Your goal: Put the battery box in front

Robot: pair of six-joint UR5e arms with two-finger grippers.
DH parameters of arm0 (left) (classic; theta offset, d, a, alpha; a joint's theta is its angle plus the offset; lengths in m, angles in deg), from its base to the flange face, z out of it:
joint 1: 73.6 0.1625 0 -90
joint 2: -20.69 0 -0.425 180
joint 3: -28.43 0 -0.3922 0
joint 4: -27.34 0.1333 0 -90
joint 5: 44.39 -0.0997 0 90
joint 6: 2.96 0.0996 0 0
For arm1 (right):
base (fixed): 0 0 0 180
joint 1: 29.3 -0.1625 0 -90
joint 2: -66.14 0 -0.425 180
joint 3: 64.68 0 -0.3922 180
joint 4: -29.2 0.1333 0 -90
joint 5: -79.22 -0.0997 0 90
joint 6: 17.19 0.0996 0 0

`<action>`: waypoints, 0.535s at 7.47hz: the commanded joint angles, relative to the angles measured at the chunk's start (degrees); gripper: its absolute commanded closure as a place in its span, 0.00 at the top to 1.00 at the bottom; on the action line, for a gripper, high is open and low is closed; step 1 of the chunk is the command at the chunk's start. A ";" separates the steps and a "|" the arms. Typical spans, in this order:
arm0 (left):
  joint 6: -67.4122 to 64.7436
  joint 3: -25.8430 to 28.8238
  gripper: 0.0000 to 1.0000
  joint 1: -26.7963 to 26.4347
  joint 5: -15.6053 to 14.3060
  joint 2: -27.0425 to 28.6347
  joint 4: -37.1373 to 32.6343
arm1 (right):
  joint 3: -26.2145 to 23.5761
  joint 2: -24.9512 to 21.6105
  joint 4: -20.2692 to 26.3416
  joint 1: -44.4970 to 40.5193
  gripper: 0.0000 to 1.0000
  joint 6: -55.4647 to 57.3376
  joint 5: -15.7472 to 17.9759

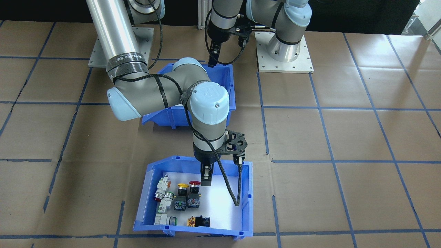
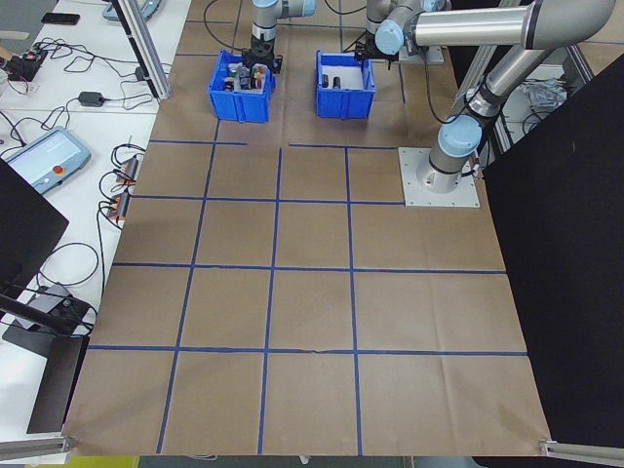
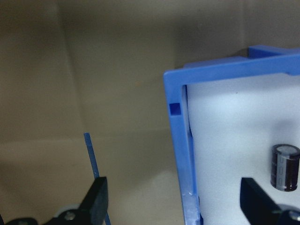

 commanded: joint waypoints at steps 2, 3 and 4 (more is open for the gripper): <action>-5.93 -0.16 1.00 -4.71 -0.18 4.61 5.11 | 0.20 -0.08 0.20 0.12 0.14 -0.14 -0.18; -7.94 -0.16 1.00 -4.80 -0.09 5.14 6.51 | 0.55 -0.26 0.20 0.21 0.04 -0.14 -0.27; -8.40 -0.33 1.00 -4.80 -0.44 5.06 6.44 | 0.81 -1.13 0.28 0.47 0.02 -0.49 -0.18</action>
